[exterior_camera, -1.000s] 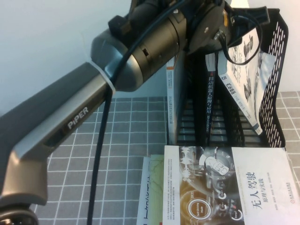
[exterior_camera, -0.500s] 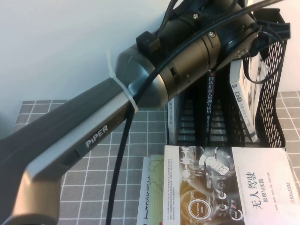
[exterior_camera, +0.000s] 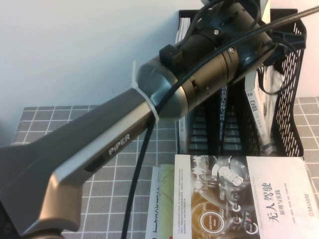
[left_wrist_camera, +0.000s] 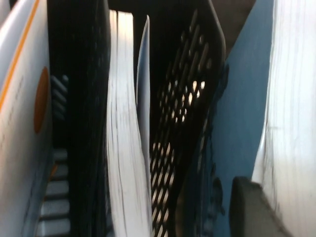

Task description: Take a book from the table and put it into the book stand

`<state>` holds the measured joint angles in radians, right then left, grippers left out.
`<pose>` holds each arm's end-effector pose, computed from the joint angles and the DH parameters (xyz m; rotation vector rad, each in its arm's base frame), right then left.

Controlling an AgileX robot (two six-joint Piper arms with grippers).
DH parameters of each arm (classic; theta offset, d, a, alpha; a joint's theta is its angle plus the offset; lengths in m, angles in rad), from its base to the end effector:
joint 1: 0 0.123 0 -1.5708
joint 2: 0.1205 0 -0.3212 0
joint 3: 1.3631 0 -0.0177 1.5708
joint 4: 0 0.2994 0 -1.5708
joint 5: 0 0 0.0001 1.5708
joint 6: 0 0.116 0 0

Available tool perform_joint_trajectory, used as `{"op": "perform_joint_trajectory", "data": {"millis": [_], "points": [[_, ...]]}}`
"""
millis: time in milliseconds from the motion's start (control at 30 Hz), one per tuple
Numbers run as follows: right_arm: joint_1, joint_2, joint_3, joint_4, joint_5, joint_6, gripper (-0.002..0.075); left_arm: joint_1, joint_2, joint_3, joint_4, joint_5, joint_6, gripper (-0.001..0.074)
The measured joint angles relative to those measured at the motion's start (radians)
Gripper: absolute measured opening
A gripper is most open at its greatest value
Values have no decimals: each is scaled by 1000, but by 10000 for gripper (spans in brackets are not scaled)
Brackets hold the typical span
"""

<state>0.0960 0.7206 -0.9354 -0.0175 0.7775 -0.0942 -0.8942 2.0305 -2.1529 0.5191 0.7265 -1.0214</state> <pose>0.1689 0.0148 0.4152 -0.1994 2.0365 -0.0192 0.3829 -0.4157 0.4238 0.0655 2.0473 -0.6279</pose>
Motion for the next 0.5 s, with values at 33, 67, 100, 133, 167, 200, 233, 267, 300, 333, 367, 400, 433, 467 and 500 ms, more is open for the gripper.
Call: {"op": "perform_joint_trajectory", "data": {"millis": [33,67,100,133,167,200,233,267,300,333,367,400,433,467,500], "points": [[0,0,0,0,2,-2,-3,3,0,0,2,-17,-2,166],[0,0,0,0,4,-2,-3,12,0,-2,2,-37,-5,206],[0,0,0,0,7,-4,-3,17,0,-3,2,-56,-6,246],[0,0,0,0,11,-4,-3,23,-3,-7,2,-80,-8,296],[0,0,0,2,13,-6,-3,31,-5,-11,2,-103,-1,341],[0,0,0,2,18,-8,-3,33,-4,-11,4,-127,14,368],[0,0,0,2,25,-16,-3,36,-4,-13,6,-146,28,388],[0,0,0,6,36,-25,-3,37,-4,-15,6,-159,42,396],[0,0,0,8,44,-35,-3,37,-4,-20,6,-161,55,393],[0,0,0,8,56,-45,-3,37,-4,-23,6,-164,75,379],[0,0,0,18,69,-60,-3,37,-4,-34,6,-159,97,350],[0,0,0,18,81,-79,-3,37,-4,-49,6,-152,120,318],[0,0,0,36,92,-101,-3,37,-4,-68,2,-133,152,269],[0,0,0,52,106,-127,-3,37,-4,-92,-3,-103,196,211],[0,0,0,68,121,-147,-3,37,-4,-114,-11,-72,247,160]]}}
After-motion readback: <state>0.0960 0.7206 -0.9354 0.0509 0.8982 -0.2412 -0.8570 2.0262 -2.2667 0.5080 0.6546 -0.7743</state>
